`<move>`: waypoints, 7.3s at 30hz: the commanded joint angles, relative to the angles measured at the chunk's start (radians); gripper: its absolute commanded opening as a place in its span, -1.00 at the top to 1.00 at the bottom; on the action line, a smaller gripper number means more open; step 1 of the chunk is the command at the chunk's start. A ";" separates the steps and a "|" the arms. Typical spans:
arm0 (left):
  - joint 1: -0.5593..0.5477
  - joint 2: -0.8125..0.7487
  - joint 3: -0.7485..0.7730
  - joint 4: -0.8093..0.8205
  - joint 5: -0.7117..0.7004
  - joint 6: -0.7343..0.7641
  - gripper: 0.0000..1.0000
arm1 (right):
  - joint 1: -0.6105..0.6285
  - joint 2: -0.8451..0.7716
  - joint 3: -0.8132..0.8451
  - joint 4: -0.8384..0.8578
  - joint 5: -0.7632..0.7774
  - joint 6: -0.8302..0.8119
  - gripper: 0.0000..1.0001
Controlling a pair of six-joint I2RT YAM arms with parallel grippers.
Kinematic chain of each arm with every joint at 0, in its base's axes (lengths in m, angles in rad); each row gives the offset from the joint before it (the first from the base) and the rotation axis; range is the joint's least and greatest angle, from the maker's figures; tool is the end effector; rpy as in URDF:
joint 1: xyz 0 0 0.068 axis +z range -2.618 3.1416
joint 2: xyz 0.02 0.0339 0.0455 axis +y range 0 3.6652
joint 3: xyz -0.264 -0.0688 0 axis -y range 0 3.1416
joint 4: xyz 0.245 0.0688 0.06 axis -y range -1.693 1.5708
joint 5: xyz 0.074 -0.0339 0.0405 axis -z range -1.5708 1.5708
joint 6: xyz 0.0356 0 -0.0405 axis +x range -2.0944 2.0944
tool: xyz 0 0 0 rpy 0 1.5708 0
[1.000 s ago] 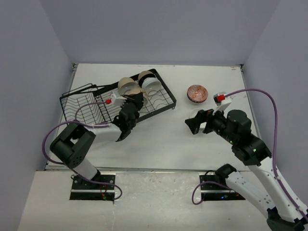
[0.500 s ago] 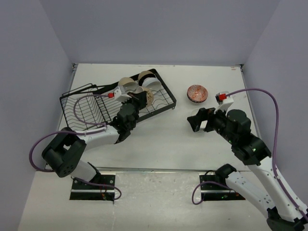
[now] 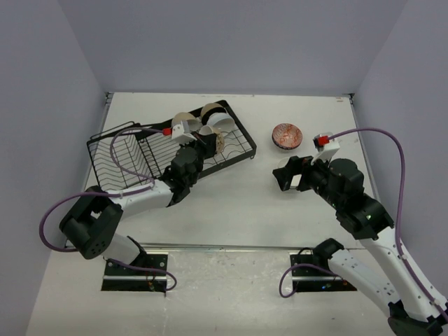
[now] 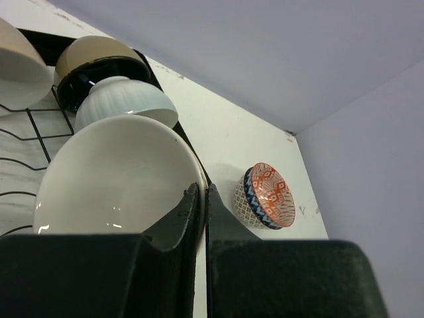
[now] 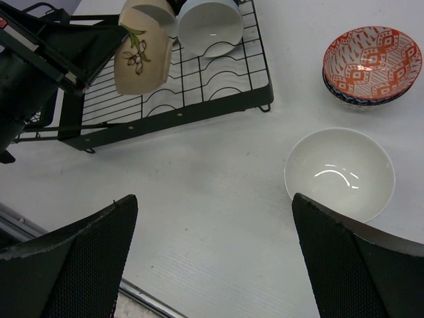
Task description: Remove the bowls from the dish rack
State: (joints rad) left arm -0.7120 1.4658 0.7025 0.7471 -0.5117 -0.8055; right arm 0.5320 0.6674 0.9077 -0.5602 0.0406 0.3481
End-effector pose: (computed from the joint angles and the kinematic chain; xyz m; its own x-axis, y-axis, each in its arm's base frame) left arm 0.2505 -0.1932 0.2483 -0.1520 -0.6994 -0.6984 0.1290 0.6865 -0.7156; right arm 0.1217 0.0699 0.3590 -0.4163 0.1504 -0.8967 -0.3528 0.8822 0.3118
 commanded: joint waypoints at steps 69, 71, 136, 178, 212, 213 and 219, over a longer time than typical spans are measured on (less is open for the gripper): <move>-0.431 -0.012 0.443 -0.862 -0.568 0.253 -1.00 | 0.005 0.006 0.000 0.022 0.051 0.009 -0.98; -0.293 -0.057 0.528 -1.093 -0.516 0.008 -1.00 | 0.005 0.003 -0.001 0.025 0.053 0.012 -0.98; 0.335 0.522 0.598 -0.658 -0.266 -1.051 1.00 | 0.005 -0.088 -0.036 0.071 0.001 0.008 -0.97; 0.275 0.479 0.531 0.035 -0.215 0.219 1.00 | 0.003 -0.104 -0.046 0.083 -0.024 0.002 -0.98; 0.374 0.241 0.667 -1.095 -0.101 -0.504 -1.00 | 0.005 -0.092 -0.044 0.082 -0.035 0.002 -0.98; 0.384 0.248 0.666 -1.060 -0.065 -0.503 -1.00 | 0.005 -0.092 -0.044 0.083 -0.036 0.002 -0.98; 0.401 0.249 0.553 -0.838 -0.027 -0.641 -1.00 | 0.005 -0.091 -0.046 0.085 -0.036 0.000 -0.98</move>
State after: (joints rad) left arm -0.2989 1.7222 1.3079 -0.1925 -0.5884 -1.2964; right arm 0.5320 0.5694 0.8616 -0.5079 0.0086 0.3580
